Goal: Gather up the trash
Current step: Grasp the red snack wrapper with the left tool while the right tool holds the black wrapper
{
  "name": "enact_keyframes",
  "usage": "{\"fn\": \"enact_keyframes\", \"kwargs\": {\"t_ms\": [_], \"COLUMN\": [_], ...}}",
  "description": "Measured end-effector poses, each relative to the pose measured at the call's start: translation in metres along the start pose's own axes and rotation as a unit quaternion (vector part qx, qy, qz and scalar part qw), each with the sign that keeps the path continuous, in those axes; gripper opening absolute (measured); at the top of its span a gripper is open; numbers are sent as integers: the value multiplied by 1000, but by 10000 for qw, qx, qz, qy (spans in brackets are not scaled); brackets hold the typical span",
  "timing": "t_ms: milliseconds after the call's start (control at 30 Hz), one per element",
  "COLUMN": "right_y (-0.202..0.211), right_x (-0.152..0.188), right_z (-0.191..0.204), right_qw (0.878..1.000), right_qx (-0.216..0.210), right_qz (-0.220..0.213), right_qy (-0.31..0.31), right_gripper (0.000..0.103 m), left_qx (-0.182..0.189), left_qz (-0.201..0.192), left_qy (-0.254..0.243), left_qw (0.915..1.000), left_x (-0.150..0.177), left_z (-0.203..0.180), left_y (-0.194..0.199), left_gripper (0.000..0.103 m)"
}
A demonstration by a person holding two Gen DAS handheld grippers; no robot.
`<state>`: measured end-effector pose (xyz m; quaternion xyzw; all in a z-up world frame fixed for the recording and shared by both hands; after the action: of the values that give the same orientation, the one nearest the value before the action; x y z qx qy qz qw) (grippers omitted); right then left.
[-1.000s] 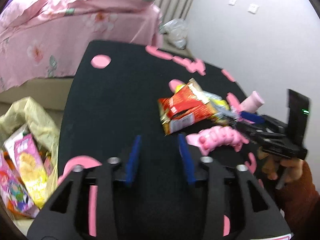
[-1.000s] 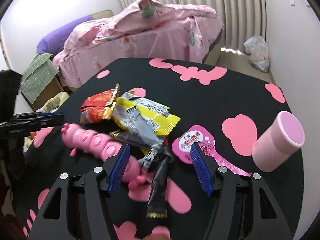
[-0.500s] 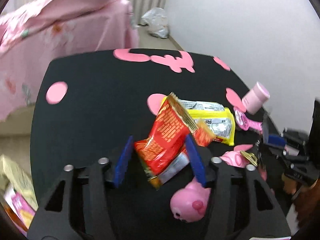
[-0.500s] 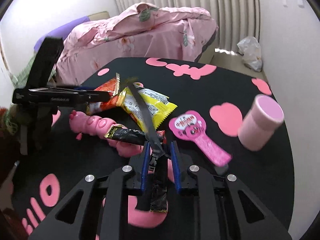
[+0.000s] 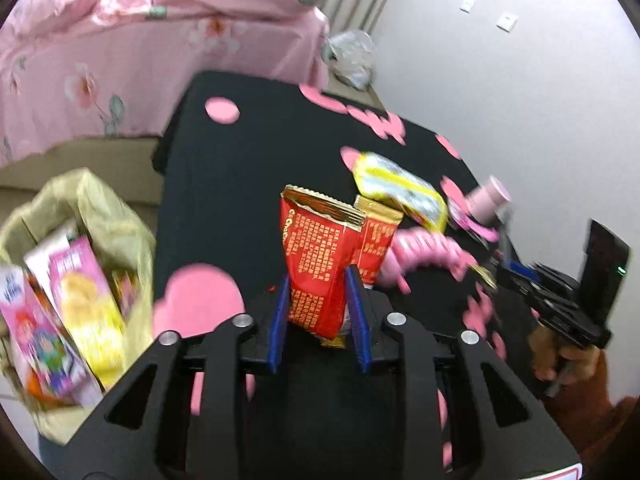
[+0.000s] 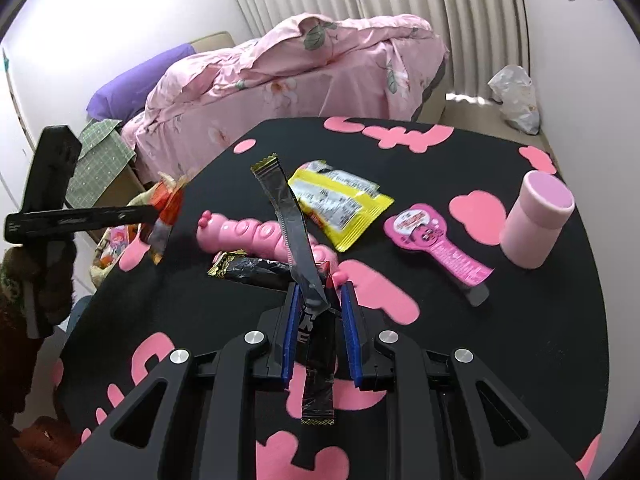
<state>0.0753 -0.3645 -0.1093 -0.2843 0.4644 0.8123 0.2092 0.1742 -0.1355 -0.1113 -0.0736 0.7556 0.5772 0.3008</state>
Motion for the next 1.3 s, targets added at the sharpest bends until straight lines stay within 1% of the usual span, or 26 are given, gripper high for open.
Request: {"fn": "enact_keyframes", "kwargs": {"t_ms": [67, 100, 133, 167, 200, 233, 300, 333, 400, 500, 533, 567, 600, 667, 733, 867, 933, 1000, 1033, 1100, 1133, 1167, 1200, 1267, 1300], "right_y": [-2, -3, -4, -4, -4, -4, -4, -4, -3, -6, -7, -8, -8, -9, -6, 0, -4, -9, -12, -19, -22, -24, -27, -29, -27], "right_x": [4, 5, 7, 9, 10, 11, 12, 13, 14, 17, 19, 21, 22, 25, 27, 24, 23, 23, 24, 27, 29, 31, 33, 34, 32], "right_z": [5, 8, 11, 14, 16, 18, 23, 24, 25, 25, 25, 26, 27, 29, 30, 22, 14, 11, 13, 16, 18, 19, 20, 19, 19], "right_qw": [10000, 9999, 9999, 9998, 9997, 9996, 9989, 9987, 9985, 9991, 9993, 9992, 9990, 9985, 9978, 9983, 9979, 9981, 9983, 9979, 9977, 9975, 9973, 9974, 9978], "right_qx": [-31, -99, -129, -107, -61, -1, 120, 146, 196, 40, -87, -154, -215, -233, -64, 298, 479, 429, 345, 327, 301, 258, 201, 206, 224], "right_qz": [45, 43, 51, 72, 81, 78, 54, 55, 53, 99, 148, 175, 211, 341, 405, 250, 316, 354, 376, 455, 476, 506, 578, 592, 525], "right_qy": [19, 56, 84, 142, 206, 287, 448, 483, 515, 399, 344, 328, 321, 369, 515, 437, 310, 253, 272, 336, 388, 416, 416, 346, 332], "right_gripper": [22, 23, 28, 39, 49, 50, 50, 50, 57, 59, 60, 61, 61, 61, 61, 61, 61, 61, 61, 61, 60, 45, 21, 21, 20], "left_qx": [-8, -87, -140, -144, -126, -152, -324, -475, -689, -946, -933, -866, -764, -752, -799, -870, -891, -861, -838, -806, -808, -810, -808, -835, -867], "left_qz": [27, -5, -33, -60, -112, -172, -292, -375, -516, -751, -776, -768, -739, -622, -535, -735, -798, -834, -845, -918, -951, -982, -1005, -1023, -1000], "left_qy": [-99, -166, -223, -251, -288, -335, -461, -518, -537, -486, -424, -383, -373, -421, -417, -404, -341, -282, -248, -208, -213, -228, -261, -337, -377], "left_qw": [9999, 9998, 9996, 9996, 9994, 9992, 9980, 9968, 9948, 9915, 9917, 9925, 9936, 9943, 9945, 9927, 9922, 9924, 9926, 9923, 9920, 9916, 9913, 9907, 9905], "left_x": [9, 13, 16, 18, 21, 22, 26, 27, 25, 18, 15, 13, 11, 11, 13, 14, 14, 15, 15, 15, 15, 15, 16, 16, 17], "left_z": [-3, -5, -6, -8, -9, -11, -13, -13, -13, -10, -8, -8, -8, -8, -7, -6, -4, -2, 0, 1, 1, 0, -1, -4, -5], "left_y": [4, 6, 6, 5, 6, 6, 5, 5, 4, 2, 1, -1, -3, -11, -16, -9, -5, -4, -3, 1, 3, 4, 6, 7, 6], "left_gripper": [31, 36, 41, 49, 53, 55, 64, 65, 72, 74, 76, 82, 84, 84, 84, 84, 84, 83, 83, 83, 83, 83, 83, 82, 79]}}
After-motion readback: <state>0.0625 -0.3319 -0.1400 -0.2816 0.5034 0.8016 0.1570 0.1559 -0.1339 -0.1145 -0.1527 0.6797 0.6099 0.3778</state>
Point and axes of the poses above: each gripper's, at about its wrist camera, not at the fingertips, and y roughly against the way its jaws point, z to its left, x to its underside, the point moved 7 cm from there along -y, roughly the way its jaws point, and after that the axes turned 13 degrees about -x, right-handed, at the moved point
